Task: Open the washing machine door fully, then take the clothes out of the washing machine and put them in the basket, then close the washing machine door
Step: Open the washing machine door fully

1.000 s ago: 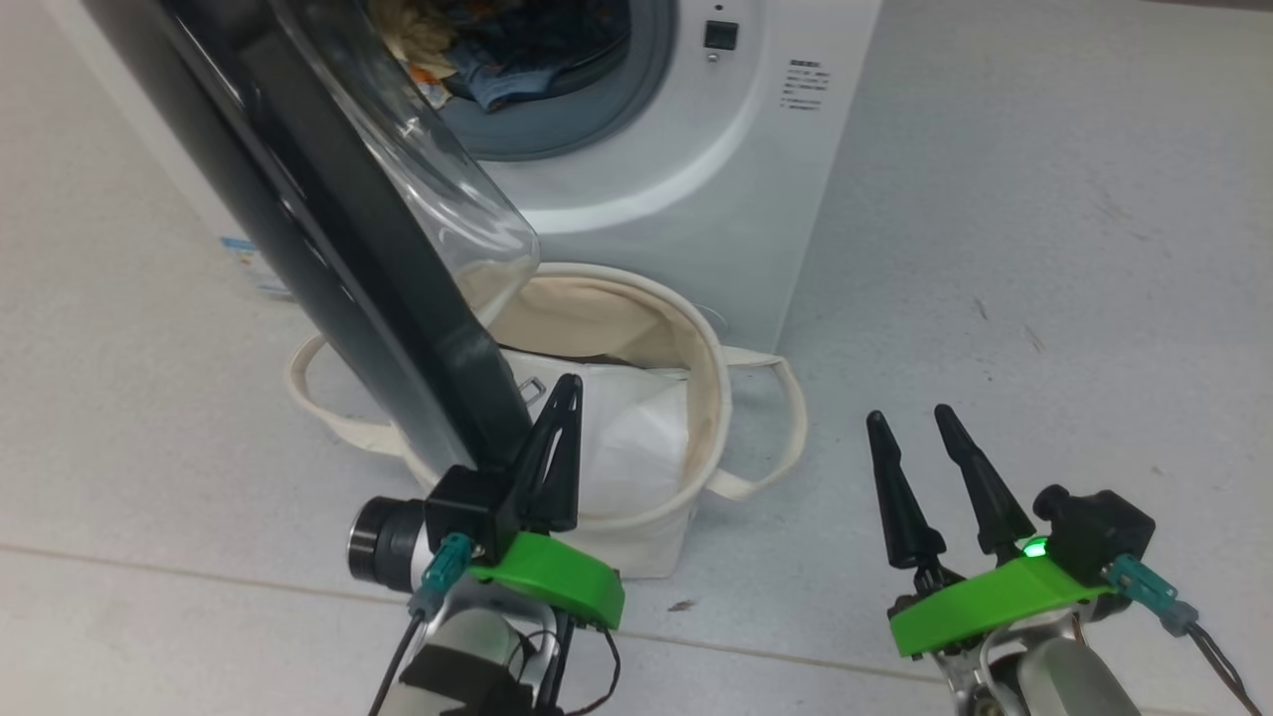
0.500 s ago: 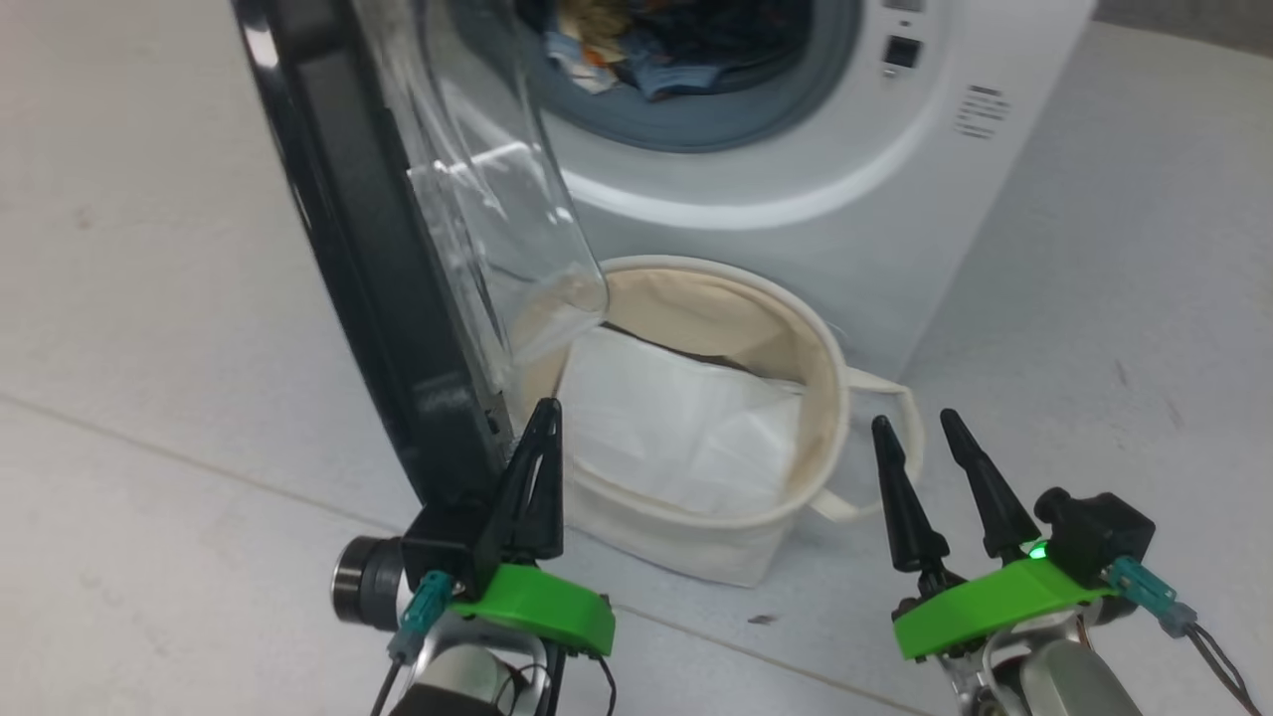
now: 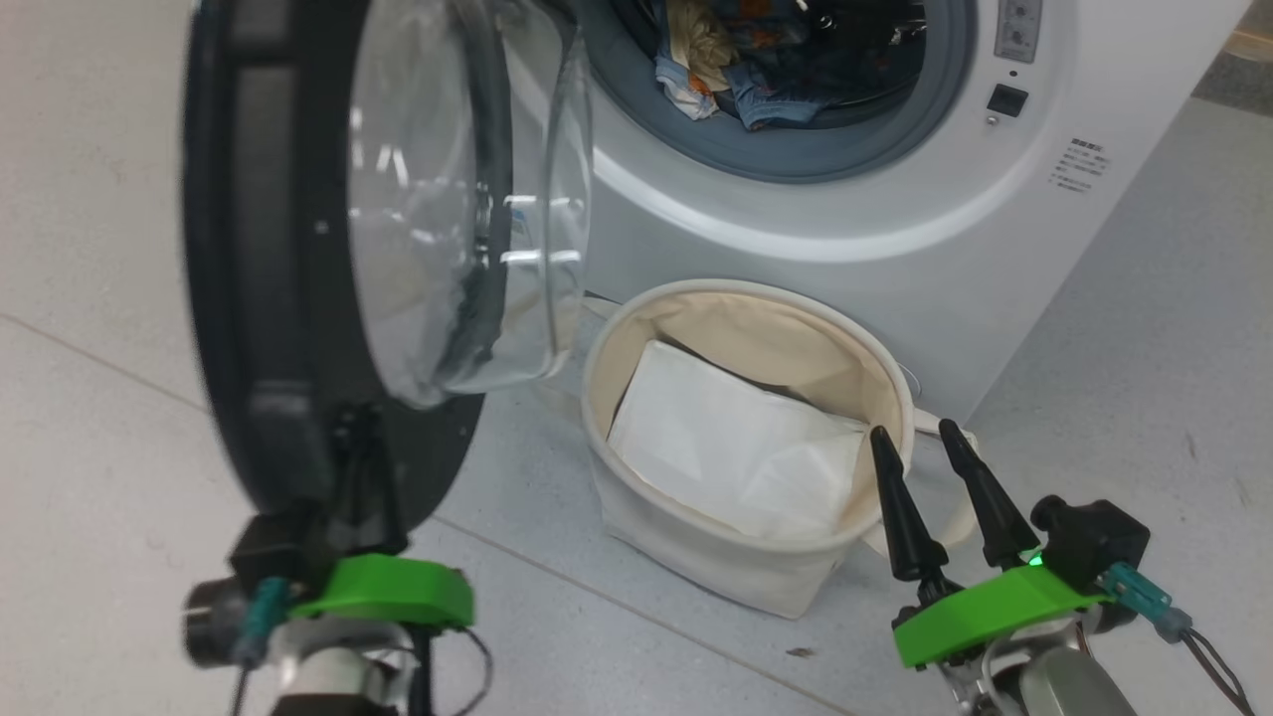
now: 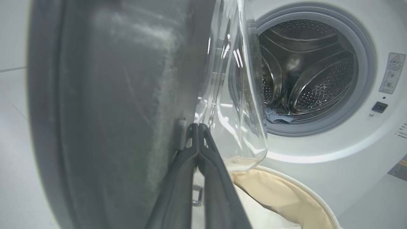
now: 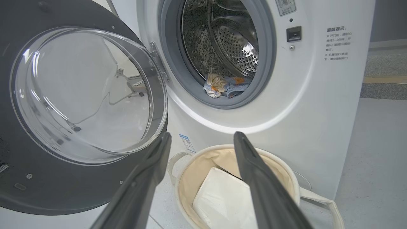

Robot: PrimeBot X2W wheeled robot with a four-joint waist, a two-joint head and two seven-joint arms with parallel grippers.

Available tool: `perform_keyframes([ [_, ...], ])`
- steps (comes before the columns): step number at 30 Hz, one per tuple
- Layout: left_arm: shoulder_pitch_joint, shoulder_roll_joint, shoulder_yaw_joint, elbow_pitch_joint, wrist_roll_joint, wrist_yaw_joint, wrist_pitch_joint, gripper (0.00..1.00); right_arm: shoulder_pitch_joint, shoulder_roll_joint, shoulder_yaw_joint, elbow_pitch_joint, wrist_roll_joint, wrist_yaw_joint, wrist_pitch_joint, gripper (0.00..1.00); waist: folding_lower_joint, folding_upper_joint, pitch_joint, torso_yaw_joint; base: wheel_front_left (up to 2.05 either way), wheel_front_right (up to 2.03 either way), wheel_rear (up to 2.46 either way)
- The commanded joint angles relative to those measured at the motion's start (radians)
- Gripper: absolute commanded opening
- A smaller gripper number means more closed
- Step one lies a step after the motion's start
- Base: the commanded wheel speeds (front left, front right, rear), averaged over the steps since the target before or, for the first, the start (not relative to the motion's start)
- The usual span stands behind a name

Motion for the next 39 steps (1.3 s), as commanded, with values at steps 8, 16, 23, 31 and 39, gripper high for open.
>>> perform_keyframes([
  [8,-0.034,0.097,0.184,-0.008,0.000,-0.004,-0.012,0.00,-0.006,0.002,0.011,-0.026,-0.019,0.001,-0.012,1.00,0.0000,0.0000,0.025,-0.029,0.00,0.00,0.00],
  [16,-0.109,0.180,0.329,0.056,-0.024,-0.011,-0.012,0.00,-0.027,0.002,-0.009,-0.039,-0.041,0.001,-0.012,1.00,0.0000,0.0000,0.095,-0.056,0.00,0.00,0.00],
  [23,-0.167,0.206,0.445,0.092,-0.041,-0.034,-0.012,0.00,-0.044,0.002,-0.022,-0.047,-0.073,0.001,-0.012,1.00,0.0000,0.0000,0.163,-0.068,0.00,0.00,0.00],
  [31,-0.242,0.197,0.573,0.140,-0.031,-0.095,-0.012,0.00,-0.061,0.002,-0.035,-0.060,-0.111,0.001,-0.012,1.00,0.0000,0.0000,0.224,-0.066,0.00,0.00,0.00],
  [39,-0.269,0.171,0.630,0.164,0.041,-0.155,-0.012,0.00,-0.074,0.002,-0.022,-0.070,-0.109,0.001,-0.012,1.00,0.0000,0.0000,0.249,-0.073,0.00,0.00,0.00],
])
